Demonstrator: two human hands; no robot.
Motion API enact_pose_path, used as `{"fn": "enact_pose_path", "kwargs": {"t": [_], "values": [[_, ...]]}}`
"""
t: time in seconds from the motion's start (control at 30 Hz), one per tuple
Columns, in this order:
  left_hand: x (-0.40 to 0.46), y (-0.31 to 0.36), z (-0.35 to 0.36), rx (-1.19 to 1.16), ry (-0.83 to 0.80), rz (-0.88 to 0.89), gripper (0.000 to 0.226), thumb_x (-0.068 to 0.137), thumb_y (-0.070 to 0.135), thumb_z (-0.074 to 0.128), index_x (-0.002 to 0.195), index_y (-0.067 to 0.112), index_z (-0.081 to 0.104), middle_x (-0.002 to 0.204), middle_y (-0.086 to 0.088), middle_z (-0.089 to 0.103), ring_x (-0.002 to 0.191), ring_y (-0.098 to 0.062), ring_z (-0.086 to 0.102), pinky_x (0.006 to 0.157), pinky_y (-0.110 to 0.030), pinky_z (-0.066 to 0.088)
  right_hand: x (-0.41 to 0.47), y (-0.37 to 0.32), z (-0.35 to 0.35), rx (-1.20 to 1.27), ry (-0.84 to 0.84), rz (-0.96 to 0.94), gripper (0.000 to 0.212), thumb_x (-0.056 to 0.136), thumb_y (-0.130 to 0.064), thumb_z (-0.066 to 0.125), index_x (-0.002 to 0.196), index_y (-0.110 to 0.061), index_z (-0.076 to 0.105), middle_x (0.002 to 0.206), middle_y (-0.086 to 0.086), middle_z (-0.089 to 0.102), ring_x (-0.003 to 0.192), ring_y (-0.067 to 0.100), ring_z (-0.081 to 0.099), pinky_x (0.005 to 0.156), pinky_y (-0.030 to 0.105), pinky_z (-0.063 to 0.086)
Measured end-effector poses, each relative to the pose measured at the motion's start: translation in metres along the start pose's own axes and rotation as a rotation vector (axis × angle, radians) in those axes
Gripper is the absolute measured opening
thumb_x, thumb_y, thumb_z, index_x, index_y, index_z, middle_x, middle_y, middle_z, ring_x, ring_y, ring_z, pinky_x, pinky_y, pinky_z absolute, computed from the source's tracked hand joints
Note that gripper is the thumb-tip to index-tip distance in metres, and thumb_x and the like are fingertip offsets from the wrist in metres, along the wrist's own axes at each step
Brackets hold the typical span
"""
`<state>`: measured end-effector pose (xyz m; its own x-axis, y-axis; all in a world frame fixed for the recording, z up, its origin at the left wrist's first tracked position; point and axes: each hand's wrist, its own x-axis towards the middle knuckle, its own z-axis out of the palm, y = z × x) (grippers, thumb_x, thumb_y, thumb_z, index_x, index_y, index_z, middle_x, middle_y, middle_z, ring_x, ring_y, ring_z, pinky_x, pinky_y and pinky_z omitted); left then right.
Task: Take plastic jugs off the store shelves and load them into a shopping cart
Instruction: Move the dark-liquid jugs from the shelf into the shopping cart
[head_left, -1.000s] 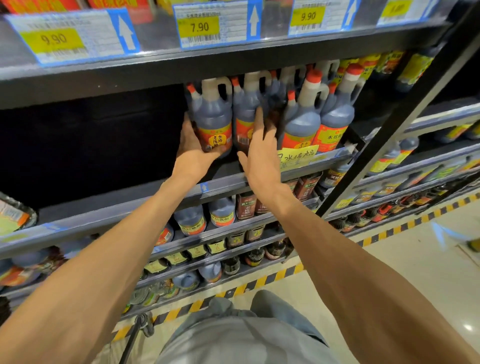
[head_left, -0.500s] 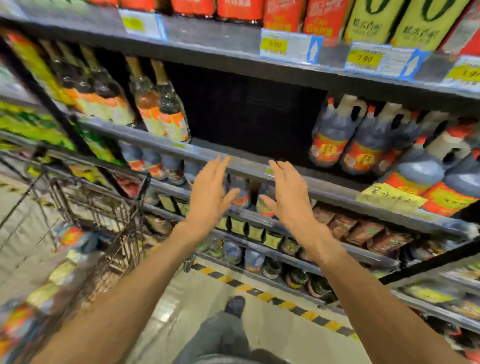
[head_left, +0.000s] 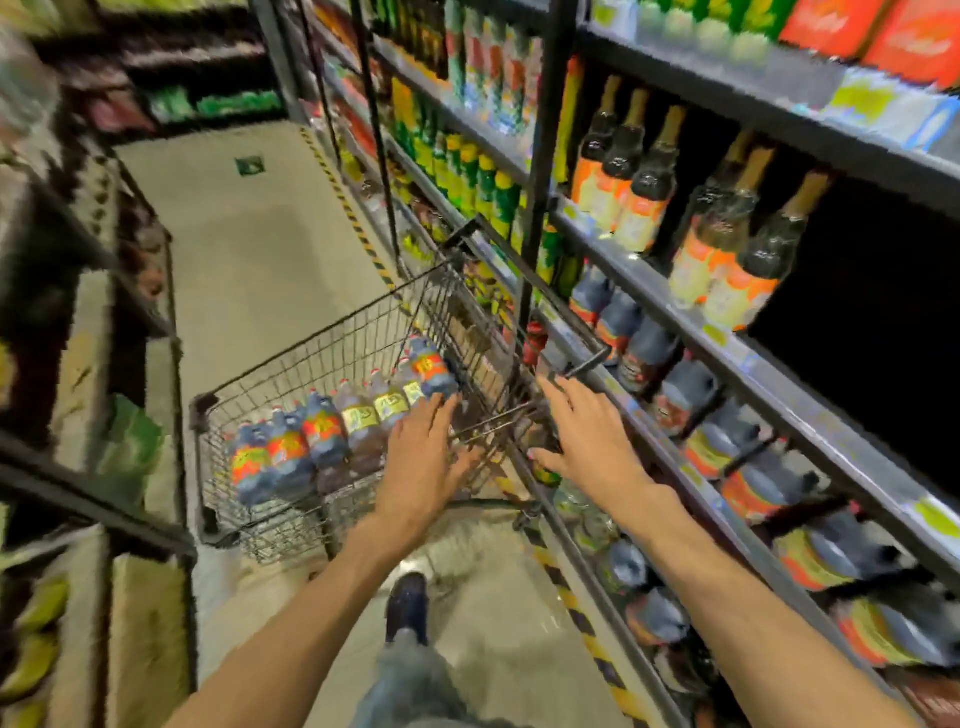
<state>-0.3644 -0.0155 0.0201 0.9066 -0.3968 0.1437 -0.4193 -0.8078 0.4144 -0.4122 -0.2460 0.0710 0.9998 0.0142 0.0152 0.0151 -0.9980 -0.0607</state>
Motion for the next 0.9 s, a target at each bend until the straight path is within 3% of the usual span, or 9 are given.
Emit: {"fn": "enact_pose_path", "kwargs": {"t": [0.1,0.23,0.33,0.43,0.6,0.8,0.9], "values": [[-0.004,-0.060,-0.012,-0.014,0.029,-0.154,0.071,0.091,0.049,0.067,0.147,0.013,0.041,0.144,-0.015,0.050,0.128,-0.038,0.051,0.103,-0.051,0.047,0.052,-0.048,0.015,0.014,-0.041,-0.118,0.093,0.092,-0.060,0.064,0.162,-0.015,0.021,0.162,0.011,0.033,0.151,0.031,0.029,0.122,0.049,0.029],[0.002,-0.145,-0.019,-0.064,0.044,-0.328,0.073,0.092,0.055,0.060,0.149,0.013,0.042,0.146,-0.013,0.049,0.131,-0.035,0.050,0.106,-0.051,0.045,0.129,-0.114,0.047,0.062,-0.129,-0.229,0.091,0.093,-0.056,0.064,0.161,-0.013,0.023,0.161,0.010,0.032,0.149,0.031,0.031,0.122,0.048,0.028],[0.012,-0.214,-0.016,-0.113,0.026,-0.443,0.075,0.085,0.061,0.055,0.141,0.011,0.050,0.134,-0.012,0.058,0.119,-0.035,0.059,0.096,-0.048,0.051,0.181,-0.161,0.081,0.043,-0.195,-0.288,0.091,0.089,-0.056,0.070,0.158,-0.012,0.031,0.158,0.013,0.039,0.146,0.033,0.039,0.115,0.049,0.037],[0.015,-0.270,-0.010,-0.148,-0.019,-0.548,0.070,0.086,0.060,0.059,0.141,0.019,0.048,0.134,-0.008,0.058,0.117,-0.032,0.060,0.092,-0.046,0.053,0.222,-0.195,0.113,0.081,-0.268,-0.289,0.092,0.082,-0.057,0.074,0.154,-0.014,0.037,0.148,0.012,0.051,0.137,0.033,0.050,0.108,0.048,0.046],[0.023,-0.352,0.021,-0.172,-0.137,-0.702,0.068,0.086,0.053,0.071,0.140,0.023,0.045,0.134,-0.003,0.059,0.116,-0.029,0.062,0.089,-0.045,0.053,0.273,-0.230,0.156,0.104,-0.390,-0.267,0.089,0.091,-0.054,0.067,0.161,-0.023,0.021,0.165,0.005,0.029,0.153,0.026,0.028,0.122,0.044,0.029],[0.058,-0.394,0.054,-0.321,-0.153,-0.944,0.077,0.086,0.048,0.074,0.147,0.018,0.038,0.133,-0.004,0.059,0.116,-0.025,0.061,0.094,-0.044,0.054,0.305,-0.235,0.201,0.156,-0.461,-0.277,0.088,0.095,-0.058,0.060,0.162,-0.021,0.017,0.163,0.003,0.029,0.151,0.025,0.028,0.120,0.044,0.031],[0.071,-0.423,0.091,-0.423,-0.171,-1.112,0.085,0.077,0.061,0.069,0.143,0.020,0.034,0.127,-0.007,0.060,0.110,-0.025,0.063,0.092,-0.049,0.056,0.318,-0.227,0.227,0.181,-0.491,-0.280,0.089,0.095,-0.058,0.059,0.162,-0.023,0.014,0.165,0.001,0.026,0.153,0.023,0.025,0.124,0.046,0.028]]}}
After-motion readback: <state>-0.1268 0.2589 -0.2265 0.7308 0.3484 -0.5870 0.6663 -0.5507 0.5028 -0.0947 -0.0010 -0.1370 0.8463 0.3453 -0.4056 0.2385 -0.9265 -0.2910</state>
